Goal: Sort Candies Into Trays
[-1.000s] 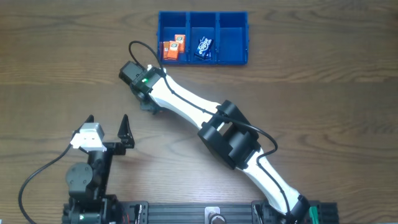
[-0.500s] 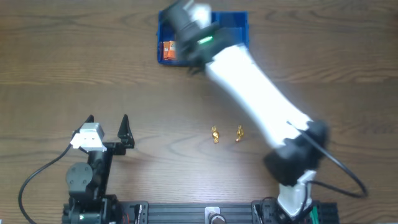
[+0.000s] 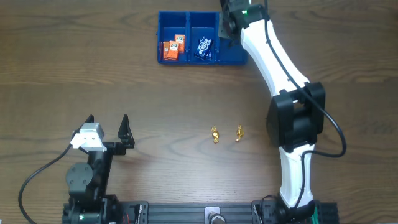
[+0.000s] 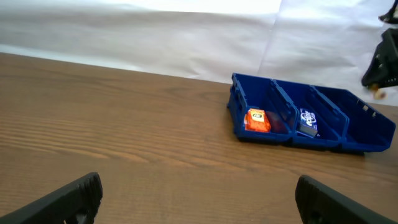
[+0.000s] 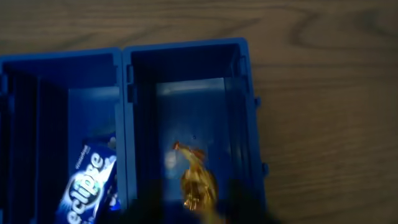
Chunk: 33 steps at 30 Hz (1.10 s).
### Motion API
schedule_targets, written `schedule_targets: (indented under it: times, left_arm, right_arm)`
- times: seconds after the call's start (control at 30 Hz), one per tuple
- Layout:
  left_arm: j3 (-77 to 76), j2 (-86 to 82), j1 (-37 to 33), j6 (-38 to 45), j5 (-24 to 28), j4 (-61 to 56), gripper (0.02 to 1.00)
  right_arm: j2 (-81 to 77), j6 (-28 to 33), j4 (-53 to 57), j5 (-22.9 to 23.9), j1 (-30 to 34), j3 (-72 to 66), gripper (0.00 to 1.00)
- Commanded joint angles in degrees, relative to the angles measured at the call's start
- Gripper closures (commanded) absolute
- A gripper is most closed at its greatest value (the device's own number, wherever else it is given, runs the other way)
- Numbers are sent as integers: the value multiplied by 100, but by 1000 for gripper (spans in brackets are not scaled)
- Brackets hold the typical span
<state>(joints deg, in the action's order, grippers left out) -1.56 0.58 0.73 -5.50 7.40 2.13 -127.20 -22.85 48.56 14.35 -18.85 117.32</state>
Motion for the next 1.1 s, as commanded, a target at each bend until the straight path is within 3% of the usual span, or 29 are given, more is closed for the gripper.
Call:
schedule_targets:
  times: [0.03,0.13,0.2,0.23,0.37,0.5,0.93,1.1]
  left_arm:
    - [127,-33,-35,83,103,164,20]
    - [127,-33,-35,83,103,164,20]
    - [127,-33,-35,83,103,164,23]
    - [127,-33,-35,83,103,164,20]
    - [127,-33,-35,83,103,164,20]
    - [127,-33,-35,83,103,164,23]
    - [127,-33,-35,83,103,164,20]
    - [127,-33,-35,83,103,164,20]
  right_arm:
    - [28,85,-101,-26,-22,-15,340]
    - [942,190,-789,-116,-138,-1073,268]
    - [1742,138,-1064,-538,-201,-2033,255]
    - [2426,13,-907,-935,-332,-2793,253]
    - [3373,-505,-186,-1497,-918,-4151,231]
    - [3397,-1021,-42,-1552,-1587,-5123,231]
    - [2446,-1429,-221,-1598,-2037,-5737,242]
    - [2422,-1451,-352,-1572,-2055,-5737,343]
